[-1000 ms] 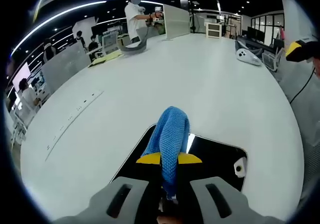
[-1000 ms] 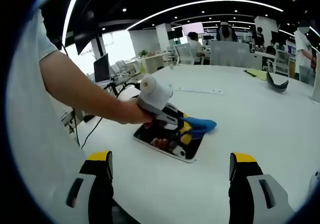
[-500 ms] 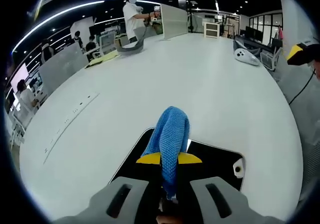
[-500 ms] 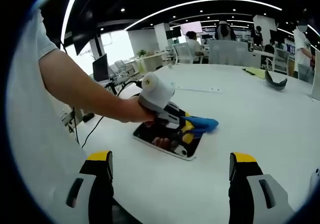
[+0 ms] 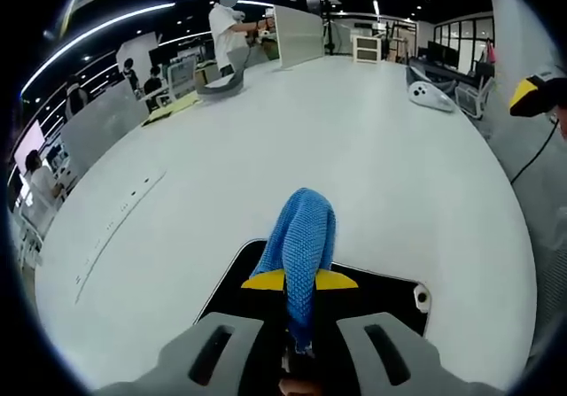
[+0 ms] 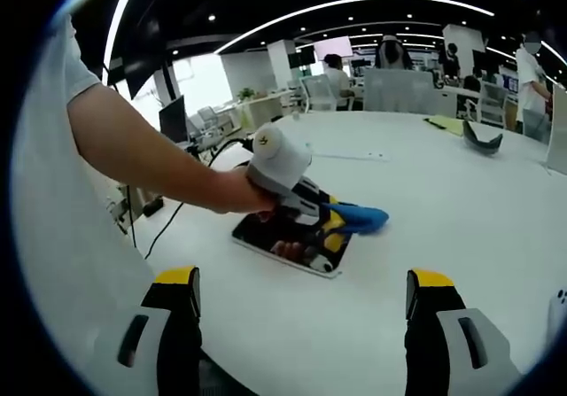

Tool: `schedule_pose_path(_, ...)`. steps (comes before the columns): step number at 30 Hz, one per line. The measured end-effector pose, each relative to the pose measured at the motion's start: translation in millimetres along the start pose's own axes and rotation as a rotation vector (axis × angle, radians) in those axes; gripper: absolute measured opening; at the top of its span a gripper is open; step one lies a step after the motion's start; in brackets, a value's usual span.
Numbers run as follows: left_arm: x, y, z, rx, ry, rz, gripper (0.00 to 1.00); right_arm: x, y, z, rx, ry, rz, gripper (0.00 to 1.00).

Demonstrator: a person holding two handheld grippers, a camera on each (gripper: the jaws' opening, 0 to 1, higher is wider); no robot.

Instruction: Wipe the mirror surface with the cleaning cloth until all visible marks leave the cleaned area.

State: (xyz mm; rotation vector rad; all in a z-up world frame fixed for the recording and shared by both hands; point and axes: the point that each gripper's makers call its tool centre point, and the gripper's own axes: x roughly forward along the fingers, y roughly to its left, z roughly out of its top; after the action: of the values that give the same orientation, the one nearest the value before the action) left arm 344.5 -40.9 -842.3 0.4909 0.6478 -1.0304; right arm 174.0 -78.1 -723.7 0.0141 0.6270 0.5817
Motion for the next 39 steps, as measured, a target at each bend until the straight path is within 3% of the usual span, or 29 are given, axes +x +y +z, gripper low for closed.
schedule_pose_path(28, 11, -12.2, 11.4, 0.038, -0.006, -0.015, 0.06, -12, -9, -4.0, 0.009, 0.007, -0.026, 0.95)
schedule_pose_path(39, 10, -11.3, 10.1, 0.015, -0.018, -0.024, 0.06, -10, -10, -1.8, 0.005, 0.006, -0.026, 0.95)
